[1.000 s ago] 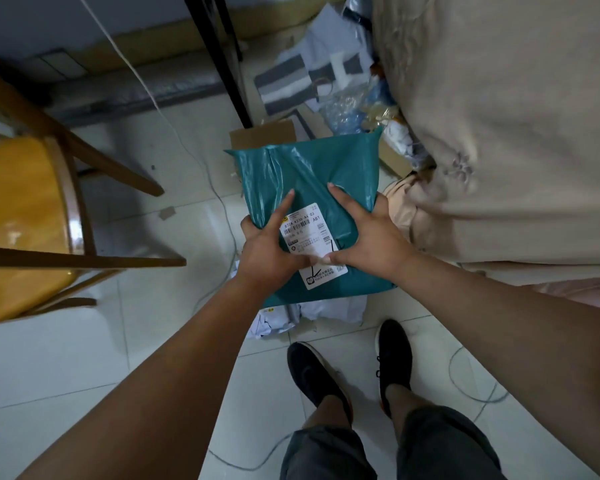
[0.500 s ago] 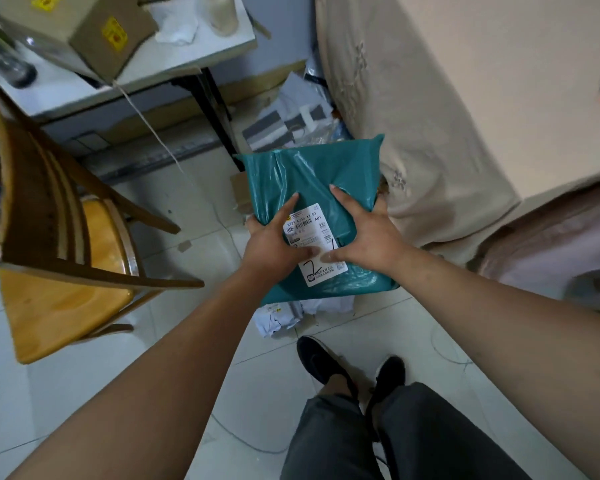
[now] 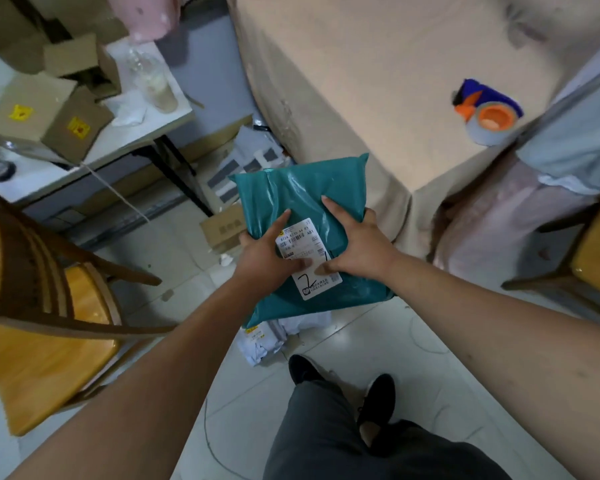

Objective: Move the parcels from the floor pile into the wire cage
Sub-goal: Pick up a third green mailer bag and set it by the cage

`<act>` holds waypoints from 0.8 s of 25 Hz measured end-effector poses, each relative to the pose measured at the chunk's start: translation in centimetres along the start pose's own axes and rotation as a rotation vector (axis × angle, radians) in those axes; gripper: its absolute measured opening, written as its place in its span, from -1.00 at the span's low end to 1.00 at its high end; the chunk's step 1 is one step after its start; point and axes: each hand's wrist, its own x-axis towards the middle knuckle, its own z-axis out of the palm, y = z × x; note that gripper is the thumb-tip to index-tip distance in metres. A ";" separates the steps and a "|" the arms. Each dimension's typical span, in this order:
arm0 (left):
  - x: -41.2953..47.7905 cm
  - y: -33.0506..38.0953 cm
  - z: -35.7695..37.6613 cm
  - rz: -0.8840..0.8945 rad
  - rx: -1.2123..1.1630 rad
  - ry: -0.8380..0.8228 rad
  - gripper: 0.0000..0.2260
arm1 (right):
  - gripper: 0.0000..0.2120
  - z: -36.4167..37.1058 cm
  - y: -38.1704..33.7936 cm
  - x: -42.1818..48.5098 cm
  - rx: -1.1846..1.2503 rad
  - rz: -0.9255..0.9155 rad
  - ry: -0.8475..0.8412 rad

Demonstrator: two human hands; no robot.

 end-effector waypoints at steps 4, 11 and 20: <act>-0.2 3.9 2.2 0.073 0.075 -0.064 -0.10 | 0.28 -3.0 2.8 -3.0 0.038 0.072 0.082; -1.6 11.7 4.4 0.299 0.192 -0.232 -0.14 | 0.31 -7.1 6.4 -10.2 0.176 0.237 0.282; -4.6 22.3 10.2 0.614 0.407 -0.502 -0.14 | 0.28 -10.3 10.5 -21.8 0.374 0.516 0.558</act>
